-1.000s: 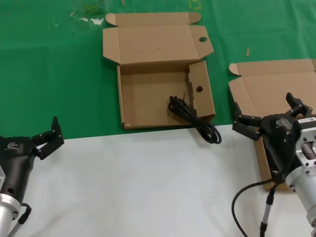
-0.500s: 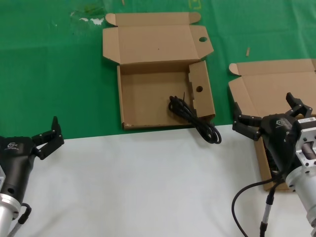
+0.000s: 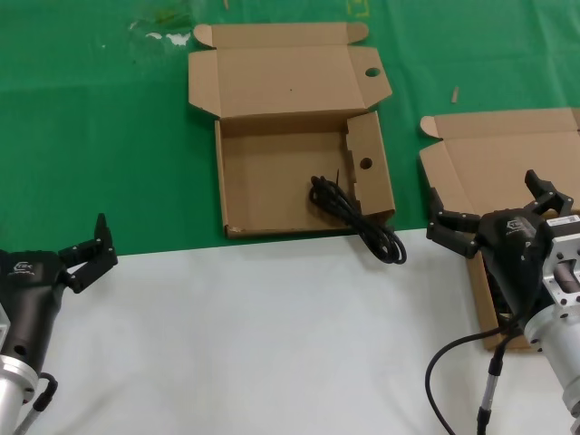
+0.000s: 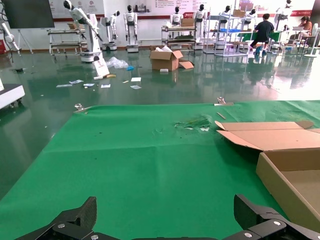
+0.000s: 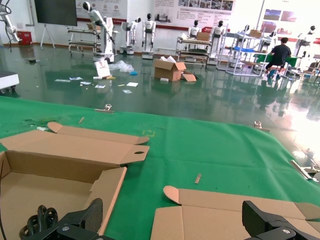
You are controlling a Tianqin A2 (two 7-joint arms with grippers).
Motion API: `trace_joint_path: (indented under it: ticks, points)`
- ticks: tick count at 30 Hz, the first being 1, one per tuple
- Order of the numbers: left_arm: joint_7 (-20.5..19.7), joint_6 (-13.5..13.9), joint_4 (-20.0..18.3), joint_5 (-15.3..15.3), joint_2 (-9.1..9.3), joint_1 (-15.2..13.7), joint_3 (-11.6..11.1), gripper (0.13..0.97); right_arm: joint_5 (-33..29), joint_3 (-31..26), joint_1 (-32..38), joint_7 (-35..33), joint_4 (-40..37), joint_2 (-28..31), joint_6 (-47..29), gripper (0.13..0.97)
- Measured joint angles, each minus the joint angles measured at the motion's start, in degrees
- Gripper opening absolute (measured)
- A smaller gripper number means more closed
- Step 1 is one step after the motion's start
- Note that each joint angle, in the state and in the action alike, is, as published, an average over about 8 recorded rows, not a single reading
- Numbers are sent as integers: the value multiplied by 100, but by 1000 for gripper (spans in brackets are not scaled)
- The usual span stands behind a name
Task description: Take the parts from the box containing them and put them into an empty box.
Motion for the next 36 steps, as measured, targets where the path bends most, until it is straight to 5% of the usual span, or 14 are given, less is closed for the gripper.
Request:
trace_joint_path:
  ticks: [36]
  points:
    - [0, 0, 0, 0, 0, 0, 0, 966, 0, 0, 0, 0, 0, 0, 0, 966]
